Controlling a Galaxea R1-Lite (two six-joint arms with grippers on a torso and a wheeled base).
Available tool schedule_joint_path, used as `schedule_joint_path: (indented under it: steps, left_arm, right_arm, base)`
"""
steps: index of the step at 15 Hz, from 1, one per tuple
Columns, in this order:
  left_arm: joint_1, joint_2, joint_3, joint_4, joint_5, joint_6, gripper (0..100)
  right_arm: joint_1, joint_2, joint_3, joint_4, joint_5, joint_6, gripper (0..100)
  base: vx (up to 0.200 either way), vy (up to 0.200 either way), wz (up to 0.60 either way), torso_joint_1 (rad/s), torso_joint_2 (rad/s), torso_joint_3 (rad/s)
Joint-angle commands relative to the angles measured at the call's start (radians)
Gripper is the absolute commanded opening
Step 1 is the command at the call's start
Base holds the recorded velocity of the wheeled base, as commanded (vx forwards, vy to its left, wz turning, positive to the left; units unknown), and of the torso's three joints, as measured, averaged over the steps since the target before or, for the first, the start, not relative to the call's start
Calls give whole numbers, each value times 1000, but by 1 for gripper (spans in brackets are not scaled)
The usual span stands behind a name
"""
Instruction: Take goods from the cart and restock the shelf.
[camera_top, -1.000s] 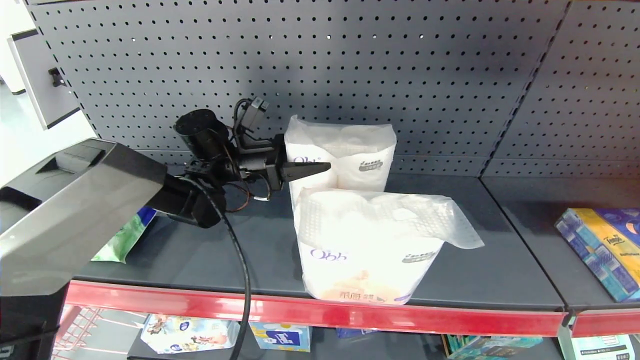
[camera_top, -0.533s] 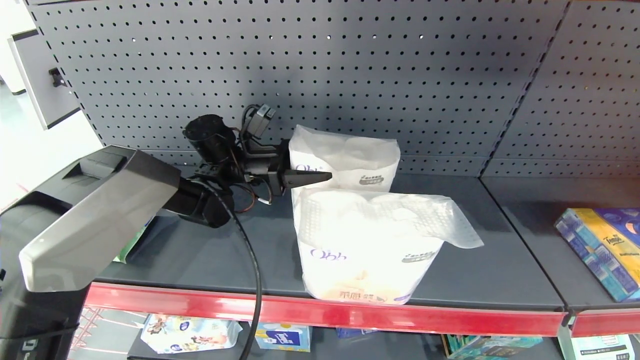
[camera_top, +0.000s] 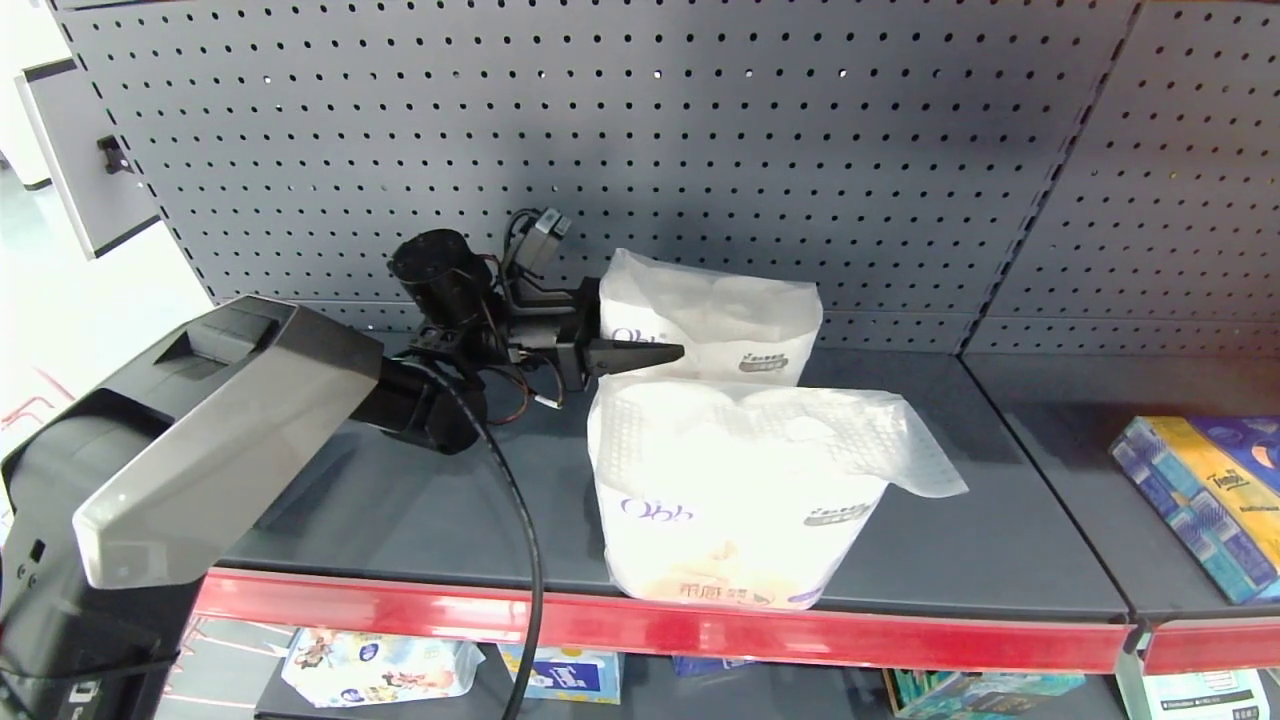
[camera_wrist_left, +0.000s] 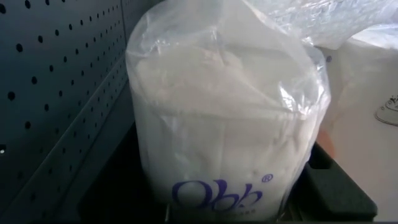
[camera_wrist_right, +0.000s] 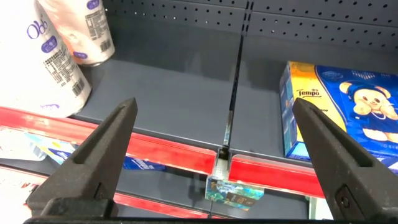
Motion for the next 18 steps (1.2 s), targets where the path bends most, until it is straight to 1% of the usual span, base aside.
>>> schedule_joint_path:
  steps: [1, 3, 7, 8, 10, 13, 18]
  left_arm:
    - [-9, -1, -1, 1, 9, -2, 0]
    - [-20, 2, -1, 1, 16, -2, 0]
    - [-22, 5, 1, 16, 16, -5, 0]
    - [-22, 5, 1, 16, 16, -8, 0]
    - [-23, 5, 1, 13, 16, -30, 0]
    - [-35, 8, -1, 13, 16, -33, 0]
    - [-37, 16, -2, 8, 16, -33, 0]
  right_arm:
    - [0, 1, 1, 0, 0, 0, 100]
    - [0, 2, 0, -2, 0, 1, 100]
    - [0, 2, -2, 0, 0, 0, 100]
    - [0, 2, -2, 0, 0, 0, 100]
    - [0, 2, 0, 0, 0, 0, 100]
    - [0, 2, -2, 0, 0, 0, 100]
    - [0, 2, -2, 0, 0, 0, 100]
  base:
    - [0, 0, 0, 0, 0, 0]
    - [0, 0, 0, 0, 0, 0]
    - [0, 0, 0, 0, 0, 0]
    - [0, 0, 0, 0, 0, 0]
    - [0, 0, 0, 0, 0, 0]
    - [0, 0, 0, 0, 0, 0]
    - [0, 0, 0, 0, 0, 0]
